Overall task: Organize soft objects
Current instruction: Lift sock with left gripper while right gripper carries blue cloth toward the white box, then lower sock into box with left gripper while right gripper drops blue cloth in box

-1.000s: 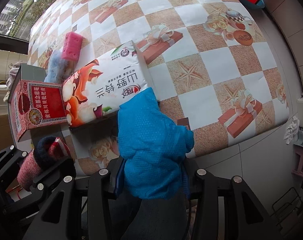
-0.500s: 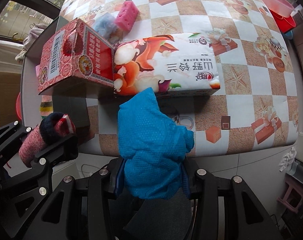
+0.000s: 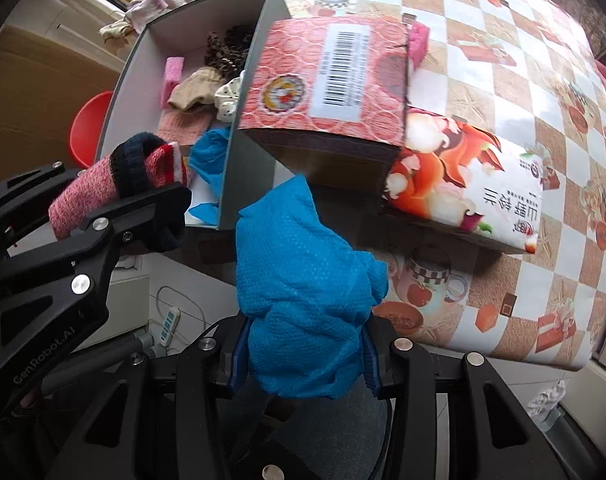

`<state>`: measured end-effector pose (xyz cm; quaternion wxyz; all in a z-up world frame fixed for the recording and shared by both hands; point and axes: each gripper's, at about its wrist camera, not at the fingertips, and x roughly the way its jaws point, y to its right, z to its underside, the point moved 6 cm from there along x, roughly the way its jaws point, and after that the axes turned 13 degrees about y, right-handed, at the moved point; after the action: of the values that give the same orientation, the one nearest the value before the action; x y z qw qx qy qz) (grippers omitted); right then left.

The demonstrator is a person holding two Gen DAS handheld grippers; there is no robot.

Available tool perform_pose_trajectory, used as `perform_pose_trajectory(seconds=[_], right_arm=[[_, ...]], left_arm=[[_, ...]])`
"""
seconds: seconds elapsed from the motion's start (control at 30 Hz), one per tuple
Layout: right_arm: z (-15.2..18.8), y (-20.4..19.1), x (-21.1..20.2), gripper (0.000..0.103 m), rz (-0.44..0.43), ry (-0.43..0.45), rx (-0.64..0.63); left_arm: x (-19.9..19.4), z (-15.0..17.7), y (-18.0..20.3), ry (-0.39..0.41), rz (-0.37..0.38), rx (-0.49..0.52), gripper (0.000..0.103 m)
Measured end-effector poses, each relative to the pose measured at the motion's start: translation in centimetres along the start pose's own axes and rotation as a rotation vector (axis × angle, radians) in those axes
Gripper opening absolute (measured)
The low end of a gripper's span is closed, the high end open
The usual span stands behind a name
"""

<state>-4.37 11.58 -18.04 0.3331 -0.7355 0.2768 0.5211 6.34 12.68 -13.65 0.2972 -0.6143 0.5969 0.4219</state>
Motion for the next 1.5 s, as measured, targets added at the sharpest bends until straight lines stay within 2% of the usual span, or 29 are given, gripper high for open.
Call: perform_pose_trajectory(seconds=[0.33, 0.7, 0.93, 1.5], right_arm=[[-2.1, -5.1, 0.5, 0.046, -0.013, 0.019, -0.169], [-6.3, -8.9, 0.7, 0.046, -0.028, 0.055, -0.228], [-8.1, -10.8, 1.2, 0.046, -0.043, 0.069, -0.228], [-7.5, -10.5, 1.8, 0.046, -0.05, 0.037, -0.185]], left_arm=[[-1.6, 0.9, -6.4, 0.033, -0.084, -0.161, 0.025], [-2.4, 1.6, -11.2, 0.052, -0.139, -0.282, 0.025], [-2.1, 1.4, -12.1, 0.055, -0.144, -0.308, 0.025], [-0.9, 1.4, -11.8, 0.027, -0.14, -0.296, 0.025]])
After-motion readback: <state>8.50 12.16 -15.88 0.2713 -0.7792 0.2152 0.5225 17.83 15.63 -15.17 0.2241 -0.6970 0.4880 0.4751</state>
